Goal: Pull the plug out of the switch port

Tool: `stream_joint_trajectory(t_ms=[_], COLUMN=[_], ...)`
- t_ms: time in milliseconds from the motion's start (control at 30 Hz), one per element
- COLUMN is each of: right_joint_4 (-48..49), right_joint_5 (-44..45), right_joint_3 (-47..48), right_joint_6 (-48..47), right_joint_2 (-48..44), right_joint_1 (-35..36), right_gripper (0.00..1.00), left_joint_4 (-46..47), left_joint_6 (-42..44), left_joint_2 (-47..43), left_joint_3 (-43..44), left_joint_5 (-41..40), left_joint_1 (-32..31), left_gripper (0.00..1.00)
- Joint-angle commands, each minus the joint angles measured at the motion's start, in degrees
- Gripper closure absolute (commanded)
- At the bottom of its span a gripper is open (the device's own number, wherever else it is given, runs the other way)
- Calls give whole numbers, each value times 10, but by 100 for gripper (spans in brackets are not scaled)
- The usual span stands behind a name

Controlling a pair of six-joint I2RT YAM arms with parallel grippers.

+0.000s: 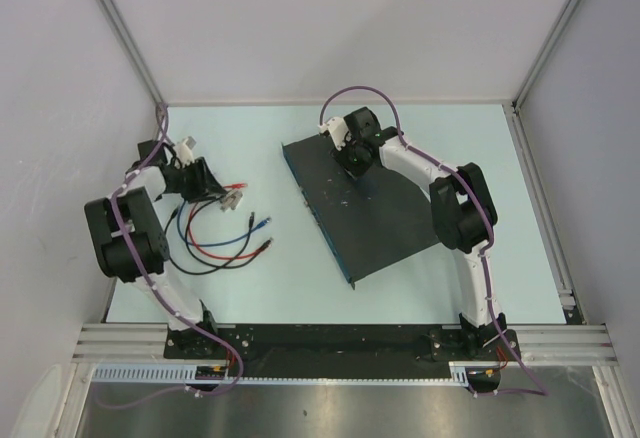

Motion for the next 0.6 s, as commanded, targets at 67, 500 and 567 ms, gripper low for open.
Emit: stream_joint_trajectory(t_ms=[67,500,567], right_joint_4=[-26,-32,-33], right_joint_5=[20,21,20], right_joint_3=[-35,-55,-61], right_joint_6=[-5,-2,0], right_joint_2=[82,77,76], right_joint_1=[4,16,18], right_gripper=[64,64,64], left_joint_4=[69,297,292], left_joint_6=[32,-15,-20], left_joint_2=[-72,-55,-39], left_joint_3=[-23,-141,-126], left_joint_5=[154,143,150], left_joint_1=[-32,-200,-207], left_gripper=[50,49,49])
